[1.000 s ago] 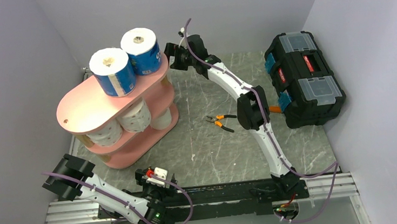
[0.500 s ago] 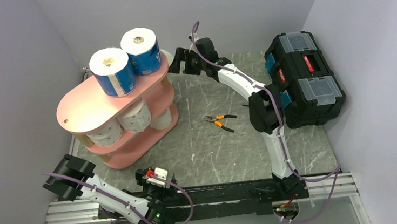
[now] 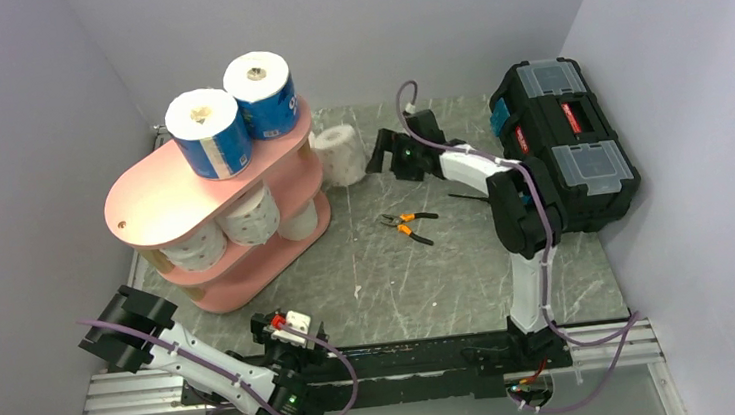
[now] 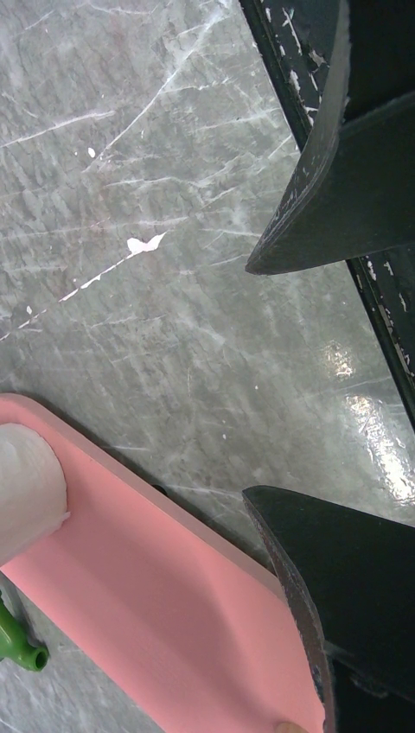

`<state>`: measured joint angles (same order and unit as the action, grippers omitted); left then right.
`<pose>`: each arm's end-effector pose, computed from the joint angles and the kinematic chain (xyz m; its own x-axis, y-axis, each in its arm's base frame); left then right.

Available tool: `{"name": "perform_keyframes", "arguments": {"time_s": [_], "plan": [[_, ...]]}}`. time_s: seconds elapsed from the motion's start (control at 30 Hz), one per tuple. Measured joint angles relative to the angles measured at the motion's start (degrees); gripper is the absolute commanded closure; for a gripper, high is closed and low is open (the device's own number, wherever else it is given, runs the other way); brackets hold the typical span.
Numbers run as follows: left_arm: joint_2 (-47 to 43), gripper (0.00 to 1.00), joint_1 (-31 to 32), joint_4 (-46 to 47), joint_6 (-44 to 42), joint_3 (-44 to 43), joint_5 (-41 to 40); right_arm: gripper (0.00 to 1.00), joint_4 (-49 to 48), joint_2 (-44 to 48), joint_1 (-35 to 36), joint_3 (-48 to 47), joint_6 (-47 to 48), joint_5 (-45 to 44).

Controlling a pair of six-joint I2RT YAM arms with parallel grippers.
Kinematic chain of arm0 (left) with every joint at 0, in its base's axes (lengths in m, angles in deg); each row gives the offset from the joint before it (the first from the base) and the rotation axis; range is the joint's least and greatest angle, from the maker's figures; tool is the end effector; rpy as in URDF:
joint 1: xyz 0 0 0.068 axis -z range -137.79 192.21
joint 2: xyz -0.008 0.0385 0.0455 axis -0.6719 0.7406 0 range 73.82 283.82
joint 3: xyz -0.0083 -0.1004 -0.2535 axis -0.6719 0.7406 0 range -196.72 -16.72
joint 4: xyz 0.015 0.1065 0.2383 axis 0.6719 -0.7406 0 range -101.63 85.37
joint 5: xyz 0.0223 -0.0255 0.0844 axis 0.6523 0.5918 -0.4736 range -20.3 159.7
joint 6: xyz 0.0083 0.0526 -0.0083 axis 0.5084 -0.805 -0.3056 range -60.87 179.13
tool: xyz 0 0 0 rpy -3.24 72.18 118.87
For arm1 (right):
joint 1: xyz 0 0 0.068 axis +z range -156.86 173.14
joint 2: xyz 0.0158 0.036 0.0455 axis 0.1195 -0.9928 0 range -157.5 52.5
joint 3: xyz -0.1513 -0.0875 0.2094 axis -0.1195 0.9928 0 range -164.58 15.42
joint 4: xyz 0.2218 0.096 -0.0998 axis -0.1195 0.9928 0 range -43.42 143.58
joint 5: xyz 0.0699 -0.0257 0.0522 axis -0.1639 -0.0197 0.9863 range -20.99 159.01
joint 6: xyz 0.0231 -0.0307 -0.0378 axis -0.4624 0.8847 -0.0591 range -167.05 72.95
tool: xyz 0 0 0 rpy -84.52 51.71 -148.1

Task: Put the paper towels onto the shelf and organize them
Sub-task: Adjust the paper towel at the center of the board.

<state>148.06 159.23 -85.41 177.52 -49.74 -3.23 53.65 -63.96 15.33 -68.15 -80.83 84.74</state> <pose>-0.0275 -0.1290 0.1796 -0.2109 0.1551 -0.9651 0.3239 0.9426 0.0807 0.4214 0.1823 0.1977 -0.8034 0.2503 -0.5402 -0.1314 0.8104 0.5709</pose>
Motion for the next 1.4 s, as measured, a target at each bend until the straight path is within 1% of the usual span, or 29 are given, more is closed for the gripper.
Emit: {"name": "perform_keyframes", "arguments": {"time_s": [0.1, 0.2, 0.3, 0.4, 0.5, 0.6, 0.7, 0.77, 0.87, 0.93, 1.07, 1.23, 1.4], "plan": [[0.0, 0.01, 0.1, 0.0, 0.0, 0.0, 0.0, 0.0, -0.6, 4.1, -1.3, 7.4, -0.9, -1.9], [0.0, 0.01, 0.1, 0.0, 0.0, 0.0, 0.0, 0.0, -2.3, 9.0, -1.3, 11.5, -1.2, -3.4], [0.2, 0.01, 0.2, 0.0, 0.0, 0.0, 0.0, 0.0, -6.2, 15.3, -1.2, 15.4, -1.6, -4.3], [0.4, 0.01, 0.3, 0.0, 0.0, 0.0, -0.1, 0.0, -9.9, 19.7, -1.3, 17.6, -1.8, -4.7], [0.6, 0.01, 0.3, 0.0, 0.0, 0.0, -0.2, 0.0, -12.5, 20.9, -1.4, 17.4, -1.2, -4.6], [0.7, 0.01, 0.4, -0.1, 0.0, 0.0, -0.2, 0.0, -11.9, 20.2, -1.3, 15.7, 0.3, -3.1], [0.7, 0.01, 0.5, -0.1, 0.0, 0.0, -0.3, 0.0, -8.5, 16.8, -0.3, 8.4, 4.1, -1.8], [0.7, 0.01, 0.5, -0.2, 0.0, 0.0, -0.3, 0.01, -6.3, 14.0, 1.4, 2.6, 8.1, -1.7], [0.7, 0.01, 0.5, -0.3, 0.0, 0.0, -0.3, 0.02, -3.1, 11.1, 4.8, -3.5, 15.1, -3.3], [0.7, 0.01, 0.5, -0.3, 0.0, 0.0, -0.3, 0.03, -2.0, 9.9, 7.1, -5.0, 19.8, -5.0], [0.7, 0.01, 0.5, -0.5, 0.0, 0.0, -0.3, 0.03, 0.2, 7.6, 10.0, -5.8, 25.1, -6.7], [0.6, 0.01, 0.5, -0.7, 0.0, 0.0, -0.3, 0.0, 3.3, 2.8, 8.7, -8.8, 24.1, -12.4], [0.6, 0.01, 0.5, -0.7, 0.0, 0.0, -0.3, 0.0, 4.3, 1.8, 6.1, -8.9, 21.0, -16.0]]}}
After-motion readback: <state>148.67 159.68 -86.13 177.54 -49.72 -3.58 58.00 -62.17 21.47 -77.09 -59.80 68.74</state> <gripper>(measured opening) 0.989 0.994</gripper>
